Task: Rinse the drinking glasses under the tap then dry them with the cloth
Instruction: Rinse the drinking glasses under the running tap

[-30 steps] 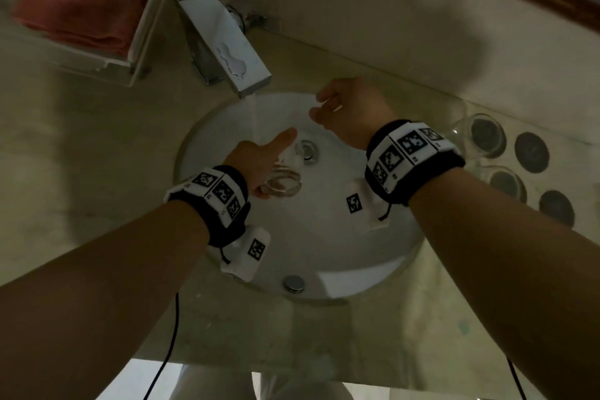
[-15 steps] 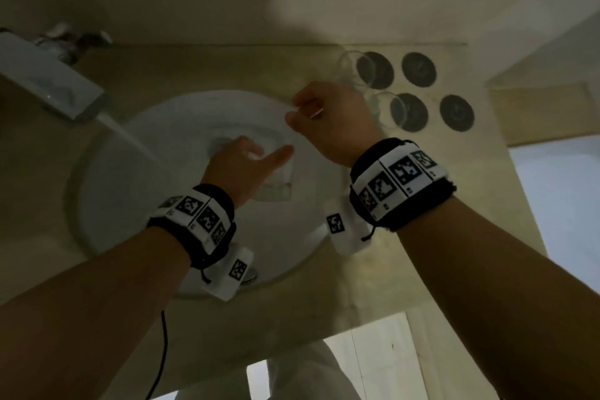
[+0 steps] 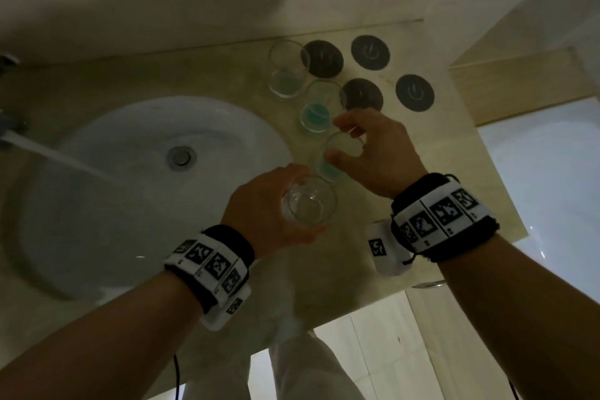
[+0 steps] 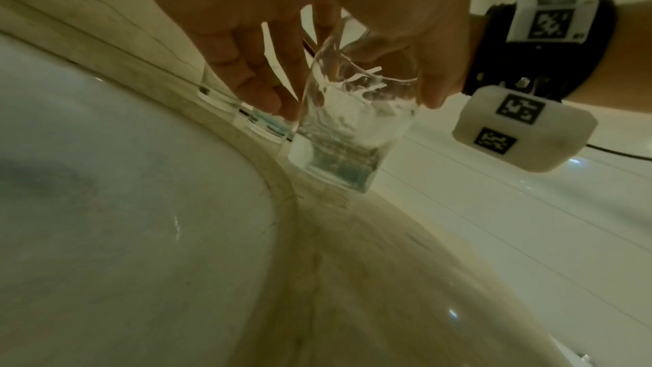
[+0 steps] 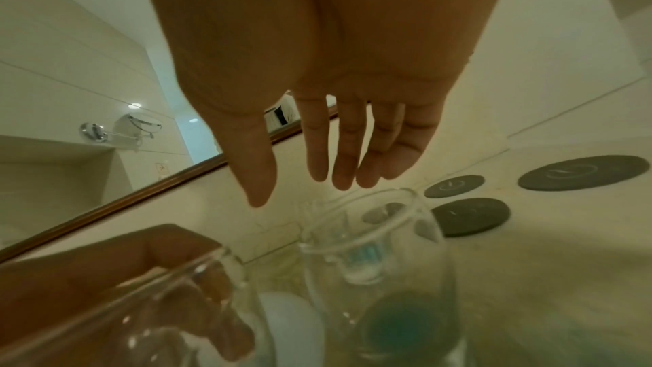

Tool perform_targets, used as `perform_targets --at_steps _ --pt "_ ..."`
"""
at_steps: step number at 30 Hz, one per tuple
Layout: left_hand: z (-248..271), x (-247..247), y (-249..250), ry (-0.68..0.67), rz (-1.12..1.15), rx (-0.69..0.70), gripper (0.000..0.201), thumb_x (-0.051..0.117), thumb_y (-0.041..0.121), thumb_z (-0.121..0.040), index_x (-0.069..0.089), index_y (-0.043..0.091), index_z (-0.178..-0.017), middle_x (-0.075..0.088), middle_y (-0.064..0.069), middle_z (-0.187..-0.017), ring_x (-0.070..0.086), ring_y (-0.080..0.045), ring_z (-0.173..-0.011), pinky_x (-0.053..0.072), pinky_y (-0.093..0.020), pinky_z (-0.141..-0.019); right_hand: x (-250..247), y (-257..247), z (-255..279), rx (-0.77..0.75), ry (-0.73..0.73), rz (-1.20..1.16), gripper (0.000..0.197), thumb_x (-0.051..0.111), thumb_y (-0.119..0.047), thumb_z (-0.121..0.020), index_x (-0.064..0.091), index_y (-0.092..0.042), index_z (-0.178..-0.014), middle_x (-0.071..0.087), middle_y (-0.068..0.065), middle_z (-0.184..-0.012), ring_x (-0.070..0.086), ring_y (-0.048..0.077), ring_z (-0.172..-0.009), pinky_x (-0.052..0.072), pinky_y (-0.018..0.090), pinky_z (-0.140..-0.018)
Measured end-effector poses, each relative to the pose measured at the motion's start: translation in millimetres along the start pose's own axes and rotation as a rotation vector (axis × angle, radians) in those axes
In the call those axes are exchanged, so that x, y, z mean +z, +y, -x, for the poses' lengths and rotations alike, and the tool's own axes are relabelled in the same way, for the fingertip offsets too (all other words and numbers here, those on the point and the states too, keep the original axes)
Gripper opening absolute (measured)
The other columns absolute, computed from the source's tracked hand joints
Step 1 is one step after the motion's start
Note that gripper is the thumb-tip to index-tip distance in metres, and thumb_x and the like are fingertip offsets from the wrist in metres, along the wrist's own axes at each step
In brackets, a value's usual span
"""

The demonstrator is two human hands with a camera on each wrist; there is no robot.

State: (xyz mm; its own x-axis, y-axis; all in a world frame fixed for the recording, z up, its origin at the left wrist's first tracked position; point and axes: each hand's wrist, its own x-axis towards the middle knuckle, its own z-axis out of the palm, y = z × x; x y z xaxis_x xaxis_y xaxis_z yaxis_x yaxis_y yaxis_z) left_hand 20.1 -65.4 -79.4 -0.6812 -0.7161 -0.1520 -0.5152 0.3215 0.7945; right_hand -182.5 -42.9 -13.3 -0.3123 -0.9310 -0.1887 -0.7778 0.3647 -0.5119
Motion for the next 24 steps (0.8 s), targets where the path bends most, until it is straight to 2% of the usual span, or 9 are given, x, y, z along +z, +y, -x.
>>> perform_targets --at_steps 5,9,12,15,18,21,24 --pt "-8.3 24.4 2.0 -0.029 -0.063 0.061 0.083 0.078 0.064 -0.053 0.049 0.04 -0.127 0.058 0.015 -0.12 0.064 -0.011 -0.1 0.058 -0.04 -0.079 0.7 24.6 -1.6 -0.052 -0.07 0.035 0.058 0.082 -0.036 -0.074 0.06 -0.02 -0.125 0.057 0.002 -0.121 0.056 0.02 -0.108 0.049 0.036 -0.092" --pt "-15.7 32.5 7.3 -0.008 -0.068 0.077 0.08 0.078 0.064 -0.053 0.046 0.046 -0.125 0.059 0.015 -0.119 0.064 -0.012 -0.099 0.058 -0.04 -0.079 2.8 36.8 -8.8 -0.08 -0.132 0.068 0.068 0.083 -0.043 -0.07 0.056 -0.023 -0.13 0.053 0.002 -0.127 0.05 0.024 -0.116 0.045 0.037 -0.097" --pt "-19.5 33.9 6.1 -0.008 -0.082 0.102 0.081 0.084 0.06 -0.055 0.052 0.038 -0.126 0.06 0.013 -0.119 0.063 -0.011 -0.099 0.058 -0.04 -0.079 3.7 41.2 -12.7 -0.097 -0.155 0.06 0.073 0.083 -0.048 -0.069 0.054 -0.023 -0.132 0.053 0.004 -0.127 0.051 0.025 -0.116 0.047 0.041 -0.097" --pt "-21.3 31.7 7.0 -0.028 -0.068 0.06 0.085 0.089 0.055 -0.052 0.052 0.033 -0.125 0.059 0.017 -0.117 0.062 -0.009 -0.099 0.057 -0.04 -0.081 4.2 43.8 -14.9 -0.1 -0.162 0.048 0.075 0.085 -0.044 -0.068 0.052 -0.024 -0.133 0.052 0.002 -0.128 0.051 0.024 -0.116 0.047 0.04 -0.098" --pt "-23.1 27.0 8.6 -0.068 -0.044 -0.021 0.087 0.089 0.062 -0.046 0.044 0.039 -0.118 0.057 0.023 -0.112 0.062 -0.005 -0.098 0.055 -0.038 -0.085 3.6 45.2 -16.3 -0.11 -0.187 0.048 0.076 0.086 -0.034 -0.069 0.049 -0.026 -0.135 0.052 -0.001 -0.132 0.051 0.022 -0.121 0.047 0.04 -0.1" --pt "-24.2 23.1 7.9 -0.073 -0.023 -0.048 0.092 0.08 0.076 -0.04 0.042 0.04 -0.115 0.055 0.022 -0.114 0.061 -0.004 -0.1 0.054 -0.041 -0.087 4.5 44.3 -17.9 -0.13 -0.227 0.085 0.08 0.084 -0.023 -0.068 0.047 -0.026 -0.138 0.052 -0.001 -0.137 0.053 0.022 -0.122 0.049 0.04 -0.098" --pt "-25.6 19.3 4.1 -0.047 0.044 -0.043 0.086 0.073 0.078 -0.049 0.044 0.036 -0.117 0.054 0.021 -0.115 0.06 -0.003 -0.101 0.054 -0.044 -0.087 5.0 43.0 -19.7 -0.151 -0.226 0.127 0.082 0.086 -0.023 -0.065 0.048 -0.028 -0.138 0.056 -0.002 -0.135 0.057 0.023 -0.117 0.052 0.044 -0.093"
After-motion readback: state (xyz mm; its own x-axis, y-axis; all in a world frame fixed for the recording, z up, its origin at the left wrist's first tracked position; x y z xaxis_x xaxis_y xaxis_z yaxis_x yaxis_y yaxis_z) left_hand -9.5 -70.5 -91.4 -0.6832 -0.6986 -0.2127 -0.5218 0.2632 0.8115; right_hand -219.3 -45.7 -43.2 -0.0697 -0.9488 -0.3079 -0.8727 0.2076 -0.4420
